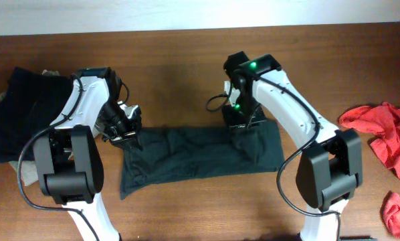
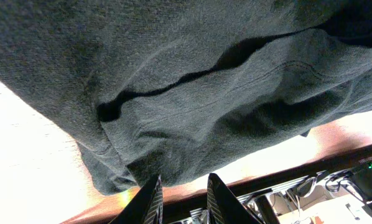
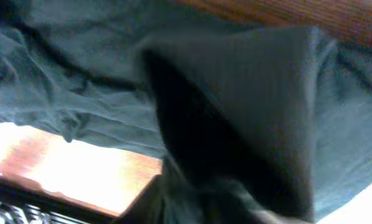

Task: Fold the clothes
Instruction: 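Grasp the strip's right end with the right gripper and fold it left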

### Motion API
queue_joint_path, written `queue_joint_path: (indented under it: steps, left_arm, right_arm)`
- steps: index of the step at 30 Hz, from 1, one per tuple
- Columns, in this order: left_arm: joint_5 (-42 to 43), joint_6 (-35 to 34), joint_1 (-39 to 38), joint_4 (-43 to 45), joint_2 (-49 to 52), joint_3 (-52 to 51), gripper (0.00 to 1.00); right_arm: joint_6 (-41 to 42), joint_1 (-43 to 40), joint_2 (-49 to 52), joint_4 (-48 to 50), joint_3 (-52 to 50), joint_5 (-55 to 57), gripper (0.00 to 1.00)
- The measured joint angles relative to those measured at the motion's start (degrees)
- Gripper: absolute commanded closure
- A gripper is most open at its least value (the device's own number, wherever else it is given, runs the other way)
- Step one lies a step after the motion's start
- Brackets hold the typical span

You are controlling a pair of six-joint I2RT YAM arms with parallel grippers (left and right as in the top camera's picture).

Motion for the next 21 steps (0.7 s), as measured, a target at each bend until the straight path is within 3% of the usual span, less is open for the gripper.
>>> queue_joint_path:
  steps: [1,7,10,13,21]
  left_arm:
    - [0.0,0.0,0.0,-0.02,0.0,0.0,0.76]
    - [0.0,0.0,0.0,-0.02,0.0,0.0,0.76]
    - [0.02,-0.11,0.0,-0.46,0.0,0.0,0.57]
    - [0.33,-0.74,0.0,0.24,0.0,0.0,0.23]
    - [0.11,-0.92,0.0,6.19,-0.11,-4.72,0.2]
  right_arm:
    - [0.31,0.26,0.0,0.07,0.0,-0.02,0.41]
    - [0.07,0.46,0.02,0.15,0.0,0.37,0.41]
    - [0.37,0.44,0.0,-0.7,0.0,7.76,0.39]
    - [0.55,-1.36,0.0,-1.14,0.0,13.16,0.33]
    - [-2.14,-6.93,0.02,-2.84,-0.04,12.92,0.32]
